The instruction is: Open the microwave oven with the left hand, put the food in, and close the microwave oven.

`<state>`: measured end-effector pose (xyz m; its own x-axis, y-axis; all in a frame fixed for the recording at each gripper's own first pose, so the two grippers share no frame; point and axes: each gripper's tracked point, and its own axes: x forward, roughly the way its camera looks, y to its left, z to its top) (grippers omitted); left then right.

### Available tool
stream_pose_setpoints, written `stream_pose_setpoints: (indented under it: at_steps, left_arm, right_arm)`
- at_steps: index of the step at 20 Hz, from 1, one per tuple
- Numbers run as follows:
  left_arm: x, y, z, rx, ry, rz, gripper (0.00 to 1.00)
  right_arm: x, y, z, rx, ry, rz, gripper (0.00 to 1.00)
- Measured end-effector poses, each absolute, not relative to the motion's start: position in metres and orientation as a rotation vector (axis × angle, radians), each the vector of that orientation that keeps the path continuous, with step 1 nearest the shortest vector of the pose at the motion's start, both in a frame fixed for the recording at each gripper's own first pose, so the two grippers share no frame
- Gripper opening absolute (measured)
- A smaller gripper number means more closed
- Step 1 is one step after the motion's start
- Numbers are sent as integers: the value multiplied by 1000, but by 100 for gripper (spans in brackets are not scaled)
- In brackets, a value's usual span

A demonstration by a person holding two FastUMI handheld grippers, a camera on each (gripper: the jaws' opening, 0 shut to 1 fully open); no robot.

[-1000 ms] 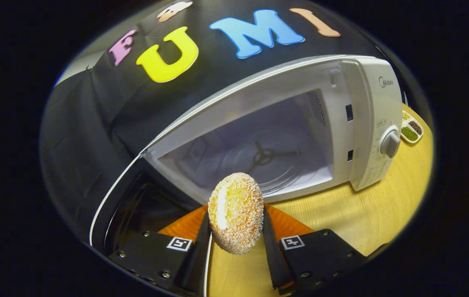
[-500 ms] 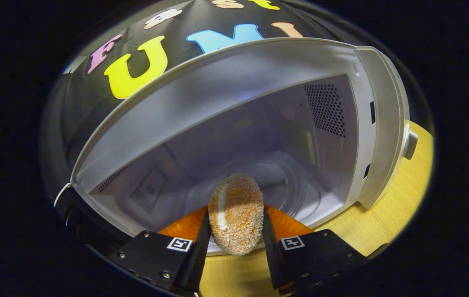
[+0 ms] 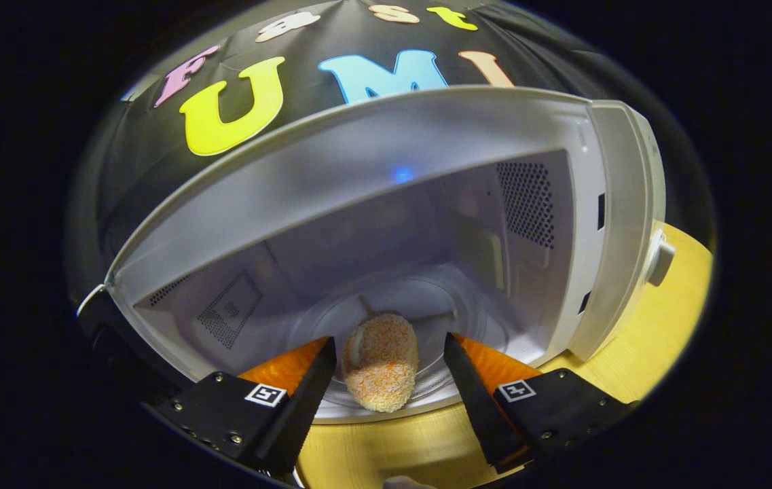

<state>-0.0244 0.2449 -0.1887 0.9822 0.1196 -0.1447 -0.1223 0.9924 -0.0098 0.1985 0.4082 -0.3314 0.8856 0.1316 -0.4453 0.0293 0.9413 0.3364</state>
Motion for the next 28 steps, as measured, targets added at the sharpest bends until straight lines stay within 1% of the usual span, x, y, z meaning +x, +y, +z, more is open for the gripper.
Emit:
stream_pose_setpoints:
  at_steps: [3, 4, 5, 6, 7, 8, 9, 11, 13, 14, 16, 20, 22, 23, 25, 28]
  left_arm:
    - [-26, 247, -179, -14, 126, 138, 100]
    - [-26, 247, -175, -11, 117, 141, 97]
    - [-26, 244, -173, -8, 115, 137, 100]
    - [-26, 243, -172, -2, 114, 137, 94]
    - [-26, 243, -170, 7, 110, 138, 98]
    - [-26, 241, -168, 13, 112, 137, 98]
    - [-27, 240, -168, 14, 105, 138, 100]
    - [-31, 241, -169, 13, 109, 137, 97]
    - [-35, 240, -169, 14, 97, 127, 95]
    - [-36, 242, -170, 13, 97, 125, 100]
    - [-43, 248, -182, 16, 109, 130, 100]
    - [-53, 266, -209, 14, 132, 142, 100]
    - [-58, 275, -222, 19, 147, 157, 98]
    - [-60, 279, -232, 36, 155, 162, 100]
    - [-64, 282, -257, 90, 211, 173, 100]
    - [-63, 268, -278, 84, 223, 152, 99]
  right_arm:
    - [182, 390, -294, 248, 433, 97, 97]
    - [173, 383, -276, 201, 401, 120, 97]
    - [164, 376, -257, 153, 368, 146, 97]
    - [153, 369, -240, 108, 346, 173, 97]
    - [141, 360, -223, 75, 324, 201, 97]
    - [128, 350, -205, 40, 300, 224, 97]
    - [114, 339, -188, -3, 274, 252, 97]
    - [84, 321, -159, -90, 226, 294, 97]
    - [52, 314, -147, -154, 215, 377, 97]
    - [30, 308, -148, -184, 236, 407, 97]
    - [-5, 294, -138, -167, 246, 432, 96]
    - [-48, 264, -119, -66, 287, 414, 96]
    - [-53, 245, -106, -31, 282, 375, 96]
    - [-53, 237, -102, -25, 284, 363, 96]
    - [-52, 219, -93, -48, 279, 331, 96]
    - [-48, 209, -79, -53, 281, 320, 96]
